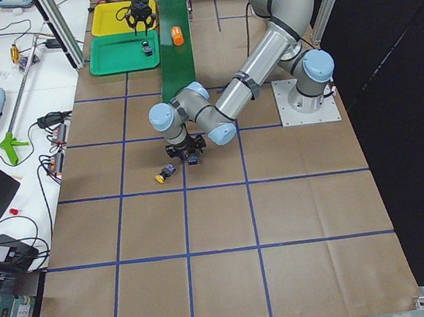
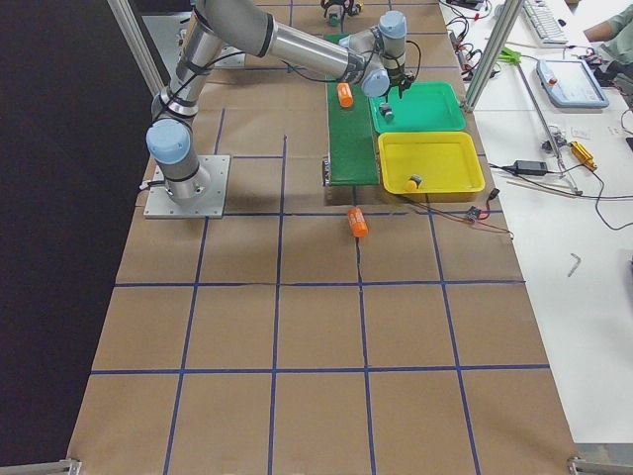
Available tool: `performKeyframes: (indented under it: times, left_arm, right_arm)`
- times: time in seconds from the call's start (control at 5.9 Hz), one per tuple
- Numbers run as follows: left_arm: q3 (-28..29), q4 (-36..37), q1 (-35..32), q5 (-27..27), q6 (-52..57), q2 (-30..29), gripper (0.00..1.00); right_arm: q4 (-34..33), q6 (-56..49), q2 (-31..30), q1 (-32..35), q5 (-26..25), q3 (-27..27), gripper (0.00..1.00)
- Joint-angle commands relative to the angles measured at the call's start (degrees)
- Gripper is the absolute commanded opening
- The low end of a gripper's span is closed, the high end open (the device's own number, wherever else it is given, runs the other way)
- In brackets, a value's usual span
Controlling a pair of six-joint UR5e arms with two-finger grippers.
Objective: Sort buttons by color to trays
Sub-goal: 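Drop green button into green tray with right while left grasps another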
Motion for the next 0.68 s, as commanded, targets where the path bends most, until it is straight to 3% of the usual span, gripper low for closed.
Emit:
performKeyframes:
  times: [0.0,0.17,0.34,0.51]
  left_arm:
    - [-1.2,4.0,0.7,0.0,1.6,0.3,0.03]
    - [-0.1,3.8,0.7,-0.4,1.6,0.7,0.00]
    - [0.0,3.3,-0.5,-0.9,1.3,2.1,0.00]
    - [0.4,-2.1,-3.4,-1.1,0.1,5.5,0.00]
  right_arm:
    - [4.4,0.1,-2.8,-0.5,-0.6,-2.6,1.00]
    - [11.0,0.1,-7.1,-1.1,-0.8,-2.2,1.00]
    - [20.3,0.2,-11.3,-1.4,-5.9,-2.0,1.00]
    - [30.0,0.4,-15.2,-3.3,-7.7,-1.8,1.00]
